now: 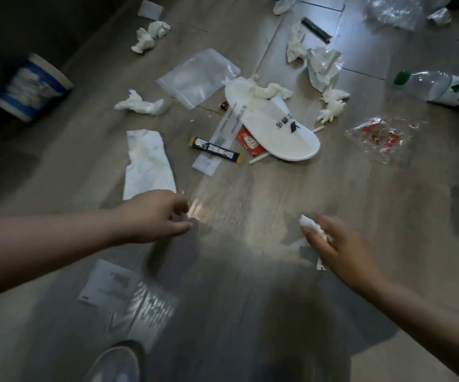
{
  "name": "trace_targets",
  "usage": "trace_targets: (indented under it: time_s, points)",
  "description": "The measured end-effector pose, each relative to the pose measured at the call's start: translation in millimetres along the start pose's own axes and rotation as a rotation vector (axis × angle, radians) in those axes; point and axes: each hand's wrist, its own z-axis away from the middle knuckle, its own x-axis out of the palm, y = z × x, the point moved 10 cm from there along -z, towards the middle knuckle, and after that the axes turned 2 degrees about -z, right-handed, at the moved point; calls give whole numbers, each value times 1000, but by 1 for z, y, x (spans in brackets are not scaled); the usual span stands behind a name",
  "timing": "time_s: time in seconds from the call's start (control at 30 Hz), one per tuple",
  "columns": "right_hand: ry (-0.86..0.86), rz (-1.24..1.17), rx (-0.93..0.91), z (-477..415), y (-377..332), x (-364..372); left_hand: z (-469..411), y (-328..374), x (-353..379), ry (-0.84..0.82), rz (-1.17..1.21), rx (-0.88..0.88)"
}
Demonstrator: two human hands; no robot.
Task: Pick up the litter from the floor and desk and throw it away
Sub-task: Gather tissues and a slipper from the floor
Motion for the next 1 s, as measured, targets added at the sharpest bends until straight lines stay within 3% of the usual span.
trace_targets:
  time_s: [0.2,0.33,0.57,0.73,0.83,1.0]
  points:
    - [-283,94,-139,-5,-96,31,48,-55,11,0,-52,-66]
    - [-389,39,-117,-15,-130,54,75,-83,39,-126,-221,-45]
    - [-304,-50,-76,-24,-149,85,80,-91,55,-57,-258,64]
    - [-305,-66,-76,-22,-152,95,72,-87,64,-134,-315,157]
    - [-304,-88,-72,-22,-149,93,73,-80,68,-159,-278,217]
    - [-297,-68,-58,-24,-137,85,60,-77,40,-25,-30,147]
